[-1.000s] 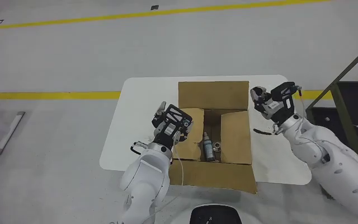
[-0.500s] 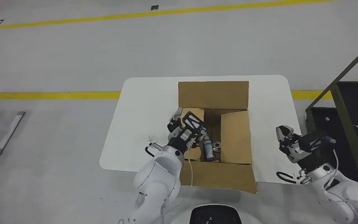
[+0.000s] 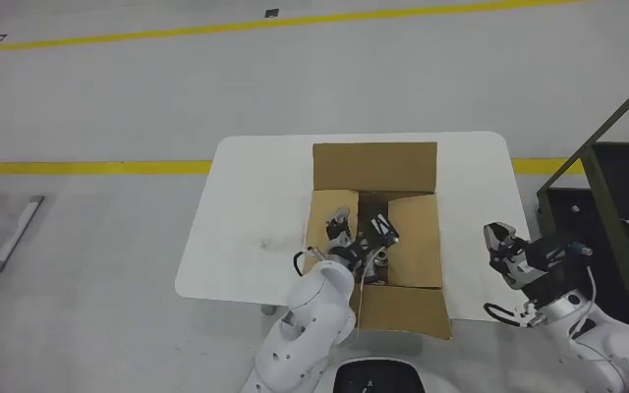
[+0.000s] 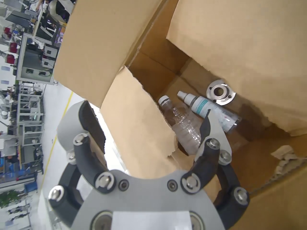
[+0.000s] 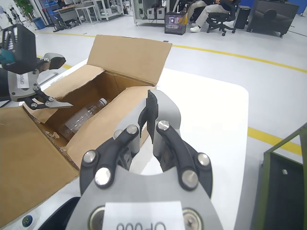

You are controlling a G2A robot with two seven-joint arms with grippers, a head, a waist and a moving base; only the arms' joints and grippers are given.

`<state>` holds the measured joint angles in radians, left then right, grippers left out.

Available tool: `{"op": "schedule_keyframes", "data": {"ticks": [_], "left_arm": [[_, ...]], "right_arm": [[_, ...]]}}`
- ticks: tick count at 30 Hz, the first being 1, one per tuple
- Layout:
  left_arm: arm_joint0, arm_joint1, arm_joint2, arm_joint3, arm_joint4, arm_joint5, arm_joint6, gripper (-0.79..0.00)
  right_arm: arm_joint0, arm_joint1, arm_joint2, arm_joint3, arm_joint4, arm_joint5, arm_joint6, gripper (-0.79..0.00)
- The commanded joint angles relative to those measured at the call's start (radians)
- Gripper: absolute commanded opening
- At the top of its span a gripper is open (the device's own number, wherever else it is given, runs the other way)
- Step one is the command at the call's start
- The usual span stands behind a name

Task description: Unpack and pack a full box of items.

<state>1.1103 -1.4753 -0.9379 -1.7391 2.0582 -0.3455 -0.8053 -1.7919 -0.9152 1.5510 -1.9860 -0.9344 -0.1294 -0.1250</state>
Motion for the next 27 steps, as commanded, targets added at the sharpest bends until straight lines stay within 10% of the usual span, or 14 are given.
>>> {"op": "schedule_keyframes", "data": {"ticks": [1, 8, 13, 27], "left_arm": [[-0.003, -0.001, -0.001, 0.015, 0.018, 0.007, -0.011, 0.0], [0.01, -0.002, -0.023, 0.029, 0.031, 0.021, -0.03, -0.012], [0.013, -0.003, -0.039, 0.005, 0.03, 0.012, -0.037, -0.776], [0.044, -0.006, -0.09, -0.114, -0.052, 0.008, -0.044, -0.785]], "right_arm": [[0.004, -0.003, -0.006, -0.002, -0.007, 0.003, 0.005, -0.785], [0.021, -0.012, -0.026, -0.002, -0.035, 0.0, 0.028, -0.785], [0.041, -0.019, -0.043, -0.003, -0.057, 0.002, 0.049, -0.785], [0.102, -0.037, -0.079, 0.015, -0.046, -0.034, 0.113, -0.785]]}}
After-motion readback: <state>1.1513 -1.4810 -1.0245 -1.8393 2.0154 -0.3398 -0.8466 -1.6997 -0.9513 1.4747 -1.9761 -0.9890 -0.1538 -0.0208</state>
